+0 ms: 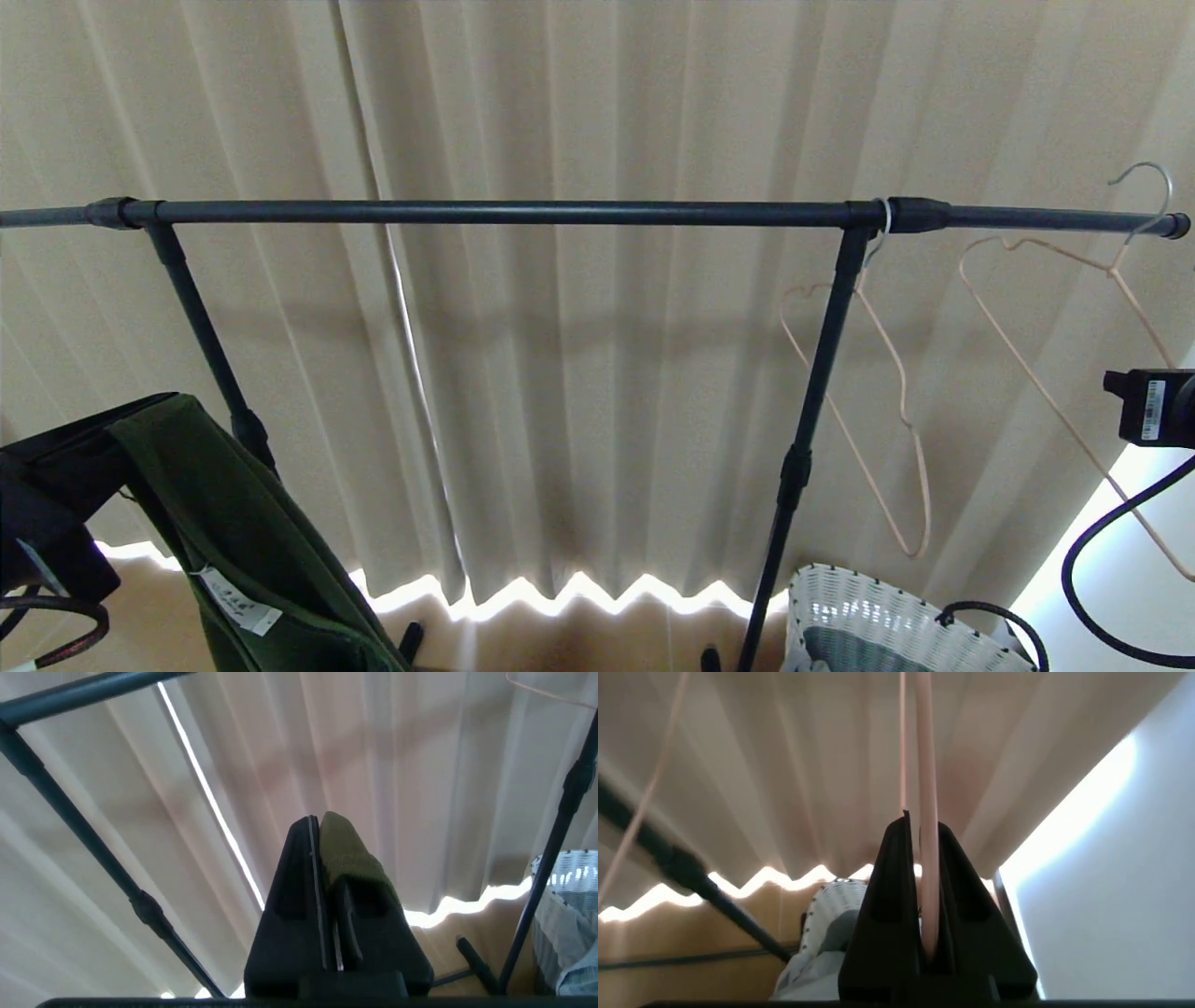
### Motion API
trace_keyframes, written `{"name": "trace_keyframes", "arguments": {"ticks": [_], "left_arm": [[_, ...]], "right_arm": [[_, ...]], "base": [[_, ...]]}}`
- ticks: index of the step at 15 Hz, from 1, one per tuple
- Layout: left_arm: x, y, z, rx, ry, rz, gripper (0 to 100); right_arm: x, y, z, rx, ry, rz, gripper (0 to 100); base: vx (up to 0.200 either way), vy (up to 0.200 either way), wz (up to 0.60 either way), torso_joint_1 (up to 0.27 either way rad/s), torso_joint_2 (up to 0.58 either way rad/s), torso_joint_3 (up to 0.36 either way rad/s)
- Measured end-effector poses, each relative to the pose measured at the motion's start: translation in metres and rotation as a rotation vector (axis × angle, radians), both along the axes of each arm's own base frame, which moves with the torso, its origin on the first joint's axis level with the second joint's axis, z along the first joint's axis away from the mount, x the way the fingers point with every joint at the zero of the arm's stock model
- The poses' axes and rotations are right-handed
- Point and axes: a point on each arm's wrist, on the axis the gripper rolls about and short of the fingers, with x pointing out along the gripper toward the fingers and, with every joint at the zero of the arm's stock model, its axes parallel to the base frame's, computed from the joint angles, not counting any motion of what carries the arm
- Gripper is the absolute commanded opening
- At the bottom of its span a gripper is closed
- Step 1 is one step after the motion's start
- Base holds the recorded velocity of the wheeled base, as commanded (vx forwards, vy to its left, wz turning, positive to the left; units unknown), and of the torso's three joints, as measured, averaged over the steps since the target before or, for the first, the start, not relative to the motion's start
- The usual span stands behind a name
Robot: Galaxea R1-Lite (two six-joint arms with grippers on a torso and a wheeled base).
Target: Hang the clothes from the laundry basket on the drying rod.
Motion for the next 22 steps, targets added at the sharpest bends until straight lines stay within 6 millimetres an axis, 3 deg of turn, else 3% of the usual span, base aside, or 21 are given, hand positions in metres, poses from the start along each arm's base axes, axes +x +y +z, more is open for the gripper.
{"name": "trace_keyframes", "arguments": {"ticks": [13, 22], "left_arm": [[-0.0002, 0.0001, -0.0017, 0.011, 0.002, 0.000, 0], [-0.0004, 0.0001, -0.0021, 0.011, 0.002, 0.000, 0]], "right_arm": [[-0.0031, 0.0005, 0.0034, -0.003, -0.028, 0.003, 0], [-0.0044, 0.0008, -0.0005, -0.001, -0.017, 0.005, 0]], "base": [[-0.200, 0.000, 0.00, 0.000, 0.00, 0.003], [0.000, 0.000, 0.00, 0.000, 0.00, 0.000]]}}
